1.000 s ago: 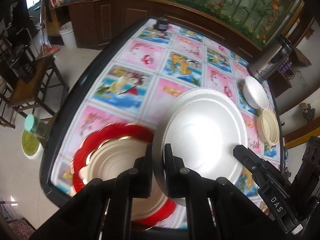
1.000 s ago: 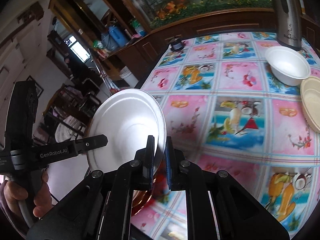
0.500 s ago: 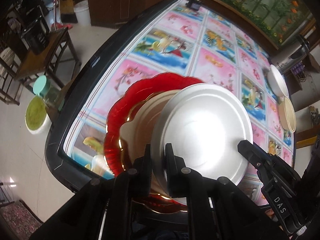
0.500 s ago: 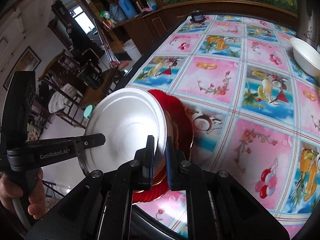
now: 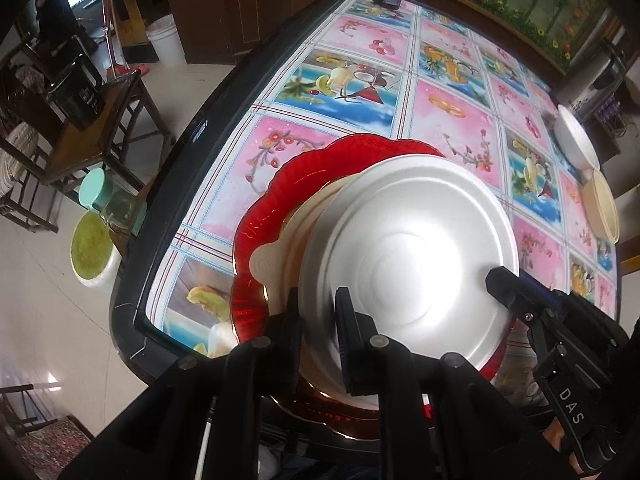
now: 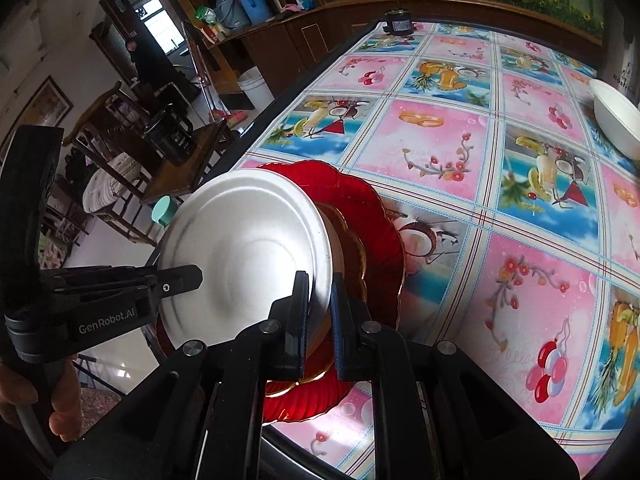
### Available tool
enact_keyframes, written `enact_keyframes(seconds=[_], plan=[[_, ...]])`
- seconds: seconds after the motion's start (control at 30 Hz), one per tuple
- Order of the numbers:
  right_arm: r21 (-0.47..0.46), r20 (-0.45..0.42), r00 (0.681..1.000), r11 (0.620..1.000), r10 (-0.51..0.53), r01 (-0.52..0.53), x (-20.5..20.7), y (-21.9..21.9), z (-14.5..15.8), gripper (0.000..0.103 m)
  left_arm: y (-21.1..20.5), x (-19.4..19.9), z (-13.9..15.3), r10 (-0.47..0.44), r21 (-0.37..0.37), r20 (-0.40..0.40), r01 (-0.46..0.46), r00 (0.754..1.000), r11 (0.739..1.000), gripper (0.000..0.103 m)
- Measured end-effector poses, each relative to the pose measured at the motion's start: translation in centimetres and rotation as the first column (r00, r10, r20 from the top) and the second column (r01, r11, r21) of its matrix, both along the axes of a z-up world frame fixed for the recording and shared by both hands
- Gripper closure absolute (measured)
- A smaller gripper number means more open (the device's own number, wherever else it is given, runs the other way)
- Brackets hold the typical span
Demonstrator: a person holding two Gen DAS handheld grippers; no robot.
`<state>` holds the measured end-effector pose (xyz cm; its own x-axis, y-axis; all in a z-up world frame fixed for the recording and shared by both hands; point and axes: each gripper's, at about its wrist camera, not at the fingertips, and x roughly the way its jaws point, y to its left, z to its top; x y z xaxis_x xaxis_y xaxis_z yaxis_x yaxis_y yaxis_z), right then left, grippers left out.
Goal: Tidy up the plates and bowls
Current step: 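Lower the white foam plate onto the stack and open the left gripper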
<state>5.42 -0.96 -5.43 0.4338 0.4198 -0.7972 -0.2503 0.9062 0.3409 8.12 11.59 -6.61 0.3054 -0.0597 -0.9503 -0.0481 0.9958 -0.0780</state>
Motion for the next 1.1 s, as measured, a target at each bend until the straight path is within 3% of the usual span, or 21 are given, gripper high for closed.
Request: enact_keyframes(seconds=[0.1, 0.2, 0.3, 0.43, 0.5, 0.6, 0.7, 0.9, 1.1], plan=[[-0.008, 0.002, 1.0, 1.0, 0.003, -0.003, 0.1, 0.0, 0.0, 0.093, -0.3, 0.0, 0.1, -0.022, 0.027, -0.003, 0.022, 1.0, 0.999, 0.085], [-0.018, 0.0, 1.0, 1.0, 0.007, -0.007, 0.2, 0.1, -0.1, 0.093, -1.2, -0.3, 1.0, -0.056, 0.137, 0.033, 0.051, 0.998, 0.989, 0.085], [-0.03, -0.001, 1.0, 1.0, 0.005, -0.005, 0.3, 0.0, -0.1, 0.093, -1.7, -0.6, 2.0, -0.081, 0.229, 0.07, 0.063, 0.994, 0.971, 0.073], [0.021, -0.014, 1.0, 1.0, 0.005, -0.005, 0.5, -0.7, 0.6, 0.093, -1.3, -1.0, 4.1, -0.075, 0.266, 0.138, 0.036, 0.988, 0.963, 0.071], [0.034, -0.005, 1.0, 0.999, 0.01, -0.01, 0.5, -1.1, 1.4, 0.093, -0.6, -1.4, 5.7, -0.049, 0.255, 0.19, -0.001, 0.981, 0.967, 0.071], [0.135, 0.069, 0.997, 0.991, -0.019, 0.01, 0.4, -2.9, 3.3, 0.093, -0.3, -2.4, 7.6, -0.029, 0.218, 0.26, -0.029, 0.965, 0.976, 0.065], [0.119, 0.022, 1.0, 0.993, -0.015, 0.012, 1.2, -2.9, 2.9, 0.092, -0.8, -2.8, 8.4, -0.028, 0.188, 0.292, -0.029, 0.956, 0.982, 0.058], [0.087, 0.021, 0.996, 0.993, -0.084, 0.082, 1.5, -3.1, 1.4, 0.092, -1.7, -2.6, 7.8, -0.039, 0.167, 0.278, -0.008, 0.96, 0.986, 0.058], [0.057, 0.007, 0.998, 0.997, -0.056, 0.056, 2.0, -2.1, 0.1, 0.093, -1.4, -2.8, 7.6, -0.019, 0.135, 0.268, -0.018, 0.963, 0.991, 0.058]])
